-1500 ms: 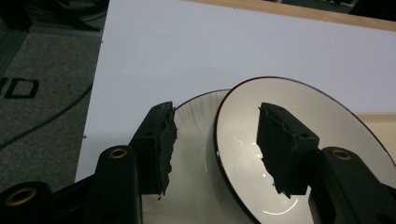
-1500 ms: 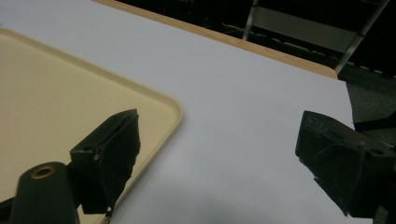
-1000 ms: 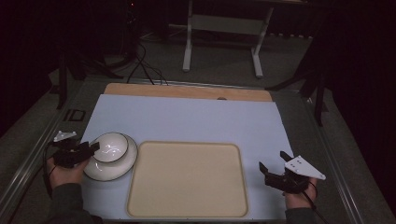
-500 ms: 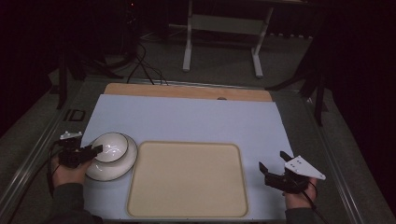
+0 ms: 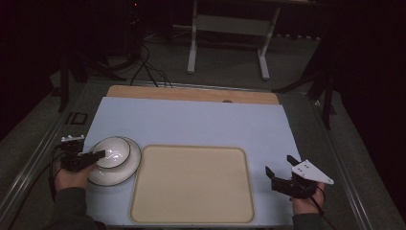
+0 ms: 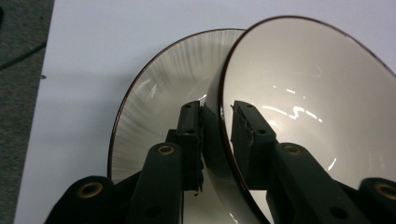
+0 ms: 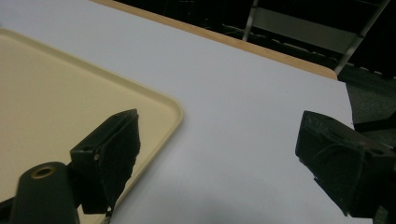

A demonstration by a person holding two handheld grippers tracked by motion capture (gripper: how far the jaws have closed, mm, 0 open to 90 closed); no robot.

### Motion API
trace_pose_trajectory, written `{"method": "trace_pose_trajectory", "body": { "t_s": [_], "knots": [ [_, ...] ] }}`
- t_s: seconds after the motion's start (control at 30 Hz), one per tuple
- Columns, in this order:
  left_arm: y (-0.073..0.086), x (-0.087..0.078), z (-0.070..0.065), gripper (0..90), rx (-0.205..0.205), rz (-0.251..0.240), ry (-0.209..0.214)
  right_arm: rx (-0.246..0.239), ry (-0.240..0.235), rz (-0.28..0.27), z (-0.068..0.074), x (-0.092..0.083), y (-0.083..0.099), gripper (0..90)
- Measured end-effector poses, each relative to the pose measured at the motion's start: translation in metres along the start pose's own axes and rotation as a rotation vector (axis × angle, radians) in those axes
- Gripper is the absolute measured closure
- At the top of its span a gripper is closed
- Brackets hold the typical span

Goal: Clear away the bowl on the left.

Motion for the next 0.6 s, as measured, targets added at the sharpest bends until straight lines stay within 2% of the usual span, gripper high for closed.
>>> {"method": "trace_pose_trajectory", "body": {
  "t_s": [0.1,0.23,0.37,0.47,0.6],
  "knots": [
    [0.0001,-0.0005,0.0006,77.3,-0.014,0.004,0.005,0.0,-0.001,0.0,0.0001,0.0001,0.0,13.5],
    [0.0003,-0.0012,0.0,81.0,-0.008,0.007,0.005,0.0,0.0,0.0,0.0003,0.0001,-0.0001,13.5],
    [0.0002,-0.0018,-0.0009,81.0,-0.006,0.006,0.006,0.001,-0.001,-0.001,0.0002,0.0001,-0.0001,13.5],
    [0.0003,-0.0029,-0.0005,81.0,-0.012,-0.004,0.026,0.0,-0.001,-0.002,0.0001,-0.0001,-0.0002,13.6],
    [-0.0005,-0.0057,-0.001,81.4,-0.016,-0.029,0.021,0.002,-0.001,-0.005,-0.0004,-0.0001,-0.0002,13.6]
  ]
}}
Point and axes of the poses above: each handheld gripper's, and its own axes: x roughly forward along the jaws, y roughly out of its underside, z roughly to its left, the point moved 1 cm from there along x, roughly forward along the jaws, and after that the axes turned 3 degrees about -y, right-handed, at the moved point
